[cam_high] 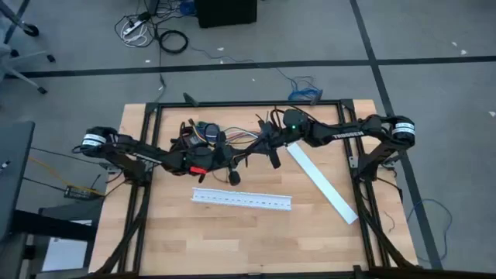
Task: Ziptie cables
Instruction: Wrap the cable wires with the black zip tie
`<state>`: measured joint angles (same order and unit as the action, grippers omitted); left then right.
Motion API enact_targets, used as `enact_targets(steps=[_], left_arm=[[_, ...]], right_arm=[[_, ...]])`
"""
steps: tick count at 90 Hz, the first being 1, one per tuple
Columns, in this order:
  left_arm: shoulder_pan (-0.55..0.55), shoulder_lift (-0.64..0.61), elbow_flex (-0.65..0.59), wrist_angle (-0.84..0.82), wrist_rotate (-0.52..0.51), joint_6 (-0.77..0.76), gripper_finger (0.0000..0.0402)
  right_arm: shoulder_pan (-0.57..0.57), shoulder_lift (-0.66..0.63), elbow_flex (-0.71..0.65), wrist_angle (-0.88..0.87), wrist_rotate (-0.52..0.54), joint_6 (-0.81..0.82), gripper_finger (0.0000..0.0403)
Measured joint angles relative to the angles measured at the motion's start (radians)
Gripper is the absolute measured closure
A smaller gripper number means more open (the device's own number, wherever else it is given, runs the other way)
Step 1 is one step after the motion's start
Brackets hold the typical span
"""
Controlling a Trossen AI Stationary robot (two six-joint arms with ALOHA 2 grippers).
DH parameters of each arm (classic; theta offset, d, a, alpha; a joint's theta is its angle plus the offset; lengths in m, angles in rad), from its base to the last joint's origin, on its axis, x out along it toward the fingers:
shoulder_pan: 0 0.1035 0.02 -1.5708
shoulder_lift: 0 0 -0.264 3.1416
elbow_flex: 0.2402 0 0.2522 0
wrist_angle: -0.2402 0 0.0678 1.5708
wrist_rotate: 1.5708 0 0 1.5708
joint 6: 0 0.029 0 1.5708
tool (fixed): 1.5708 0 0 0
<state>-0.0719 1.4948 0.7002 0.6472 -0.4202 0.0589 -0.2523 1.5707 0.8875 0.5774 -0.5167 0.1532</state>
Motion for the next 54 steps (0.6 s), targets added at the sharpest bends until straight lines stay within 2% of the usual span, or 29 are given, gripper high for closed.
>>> enact_targets(steps=[54], left_arm=[[0.0, 0.001, 0.001, -0.01, 0.005, -0.006, 0.0387]], right_arm=[[0.001, 0.001, -0.002, 0.054, 0.0, -0.017, 0.0402]])
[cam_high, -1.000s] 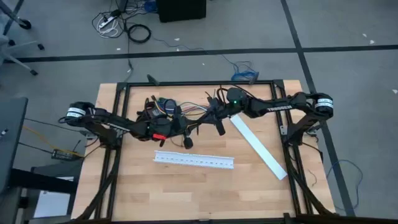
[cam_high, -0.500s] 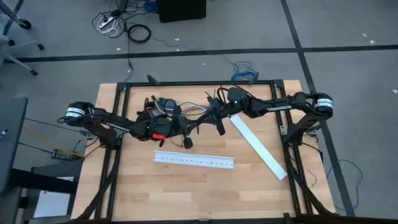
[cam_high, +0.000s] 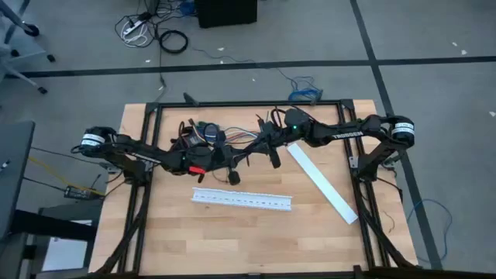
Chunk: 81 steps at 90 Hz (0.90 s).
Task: Ziptie cables
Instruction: Wrap the cable wires with the black zip tie
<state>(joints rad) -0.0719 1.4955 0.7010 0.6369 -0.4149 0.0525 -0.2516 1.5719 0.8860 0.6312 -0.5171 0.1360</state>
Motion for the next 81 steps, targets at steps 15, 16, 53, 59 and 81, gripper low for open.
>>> enact_targets(steps=[15, 16, 53, 59, 81], left_arm=[[0.0, 0.0, 0.0, -0.002, 0.0, 0.0, 0.0387], [0.0, 0.0, -0.001, -0.002, 0.0, 0.0, 0.0387], [0.0, 0.003, -0.004, 0.026, 0.0, -0.005, 0.037], [0.0, 0.004, -0.005, 0.032, -0.005, -0.004, 0.0357], [0.0, 0.008, -0.008, 0.021, -0.033, 0.022, 0.0295]], right_arm=[[0.0, 0.0, 0.0, 0.004, 0.0, 0.0, 0.0402], [0.0, 0.0, 0.0, 0.004, 0.0, 0.0, 0.0402], [0.0, 0.0, 0.0, 0.001, -0.002, 0.0, 0.0402], [0.0, -0.001, 0.002, -0.002, -0.002, 0.0, 0.0402], [0.009, -0.01, 0.009, -0.035, -0.002, 0.001, 0.0403]])
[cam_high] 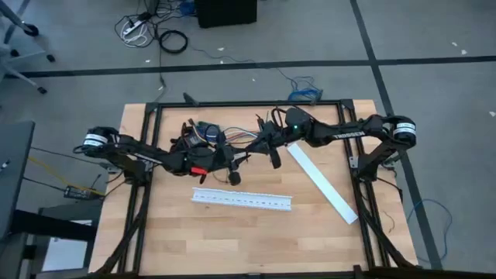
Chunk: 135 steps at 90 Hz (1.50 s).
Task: Ziptie cables
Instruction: Wrap the cable wires with the black zip tie
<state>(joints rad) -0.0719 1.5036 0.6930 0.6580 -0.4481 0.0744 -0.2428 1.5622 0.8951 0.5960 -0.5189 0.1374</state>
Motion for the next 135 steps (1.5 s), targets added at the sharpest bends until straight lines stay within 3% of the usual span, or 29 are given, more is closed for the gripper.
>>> enact_targets(steps=[50, 114, 135], left_arm=[[-0.021, -0.004, 0.002, 0.035, -0.059, 0.001, 0.0214], [-0.021, -0.005, 0.004, 0.004, -0.083, 0.0, 0.0215], [-0.02, -0.005, 0.004, 0.002, -0.083, -0.001, 0.026]], right_arm=[[-0.018, 0.004, -0.003, -0.089, 0.08, -0.025, 0.0403], [-0.022, 0.006, -0.006, -0.082, 0.081, -0.027, 0.0403], [-0.014, 0.006, -0.006, -0.068, 0.08, -0.026, 0.0403]])
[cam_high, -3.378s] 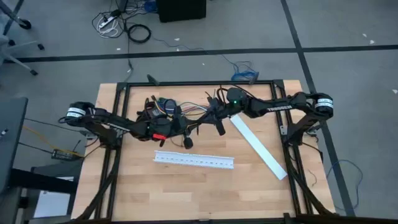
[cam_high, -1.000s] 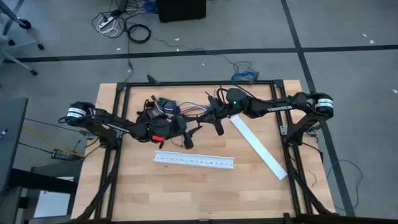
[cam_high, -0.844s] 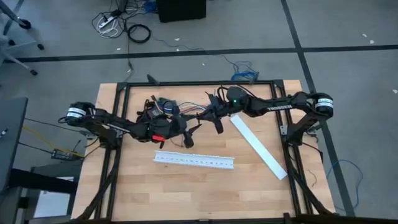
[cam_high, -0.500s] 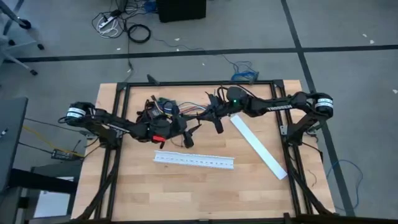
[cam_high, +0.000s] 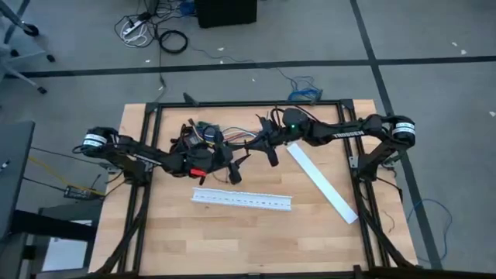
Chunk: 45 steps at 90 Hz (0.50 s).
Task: Ziptie cables
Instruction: Wrap the cable wires with the black zip tie
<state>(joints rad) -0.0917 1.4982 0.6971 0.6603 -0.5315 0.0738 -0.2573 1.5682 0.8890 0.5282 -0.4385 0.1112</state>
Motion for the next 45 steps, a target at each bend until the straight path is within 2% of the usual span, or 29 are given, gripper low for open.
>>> enact_targets(steps=[19, 45], left_arm=[[0.0, 0.0, 0.0, -0.001, -0.002, 0.0, 0.0311], [0.0, -0.001, 0.0, -0.004, -0.001, 0.0, 0.0358]], right_arm=[[0.0, 0.0, 0.0, 0.0, -0.002, 0.0, 0.0403], [0.0, 0.0, 0.0, 0.001, -0.001, 0.0, 0.0402]])
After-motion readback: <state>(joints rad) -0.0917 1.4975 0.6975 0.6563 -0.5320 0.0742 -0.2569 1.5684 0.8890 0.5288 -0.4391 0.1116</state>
